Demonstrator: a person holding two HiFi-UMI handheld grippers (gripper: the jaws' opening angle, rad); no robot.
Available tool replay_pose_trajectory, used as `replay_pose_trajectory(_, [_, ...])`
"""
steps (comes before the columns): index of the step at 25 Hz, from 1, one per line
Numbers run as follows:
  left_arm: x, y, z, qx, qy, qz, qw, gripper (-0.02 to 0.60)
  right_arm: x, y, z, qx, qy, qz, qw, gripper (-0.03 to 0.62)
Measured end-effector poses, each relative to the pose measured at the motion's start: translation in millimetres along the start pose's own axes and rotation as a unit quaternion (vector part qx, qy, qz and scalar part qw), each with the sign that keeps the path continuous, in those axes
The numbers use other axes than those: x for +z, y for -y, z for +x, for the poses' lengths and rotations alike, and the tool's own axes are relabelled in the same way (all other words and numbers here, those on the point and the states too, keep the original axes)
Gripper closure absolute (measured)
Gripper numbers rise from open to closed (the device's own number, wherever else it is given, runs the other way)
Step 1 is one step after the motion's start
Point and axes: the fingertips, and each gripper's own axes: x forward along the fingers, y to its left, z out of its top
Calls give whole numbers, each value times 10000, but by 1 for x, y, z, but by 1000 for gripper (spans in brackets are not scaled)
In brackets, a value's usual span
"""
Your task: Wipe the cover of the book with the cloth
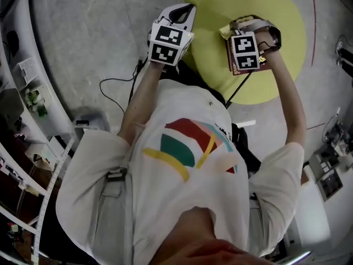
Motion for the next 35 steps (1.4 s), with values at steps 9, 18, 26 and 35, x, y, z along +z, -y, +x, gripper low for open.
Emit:
replay_pose_trajectory(9, [-7, -10, -4, 201, -48, -141, 9997, 566, -31, -16, 5, 121, -493, -576, 9970, 565])
replay_pose_trajectory(18, [-9, 18, 12, 83, -226, 95, 9997, 566, -107, -43, 11, 122, -982, -329, 9945, 563])
replay_pose_trajectory(26, [-5, 43, 35, 6, -358, 254, 9990, 566, -167, -60, 21, 40, -1167, 88, 9931, 565])
replay_pose_trajectory(35, [2, 62, 56, -137, -415, 460, 9980, 566, -194, -73, 34, 65, -1196, 269, 9924, 565])
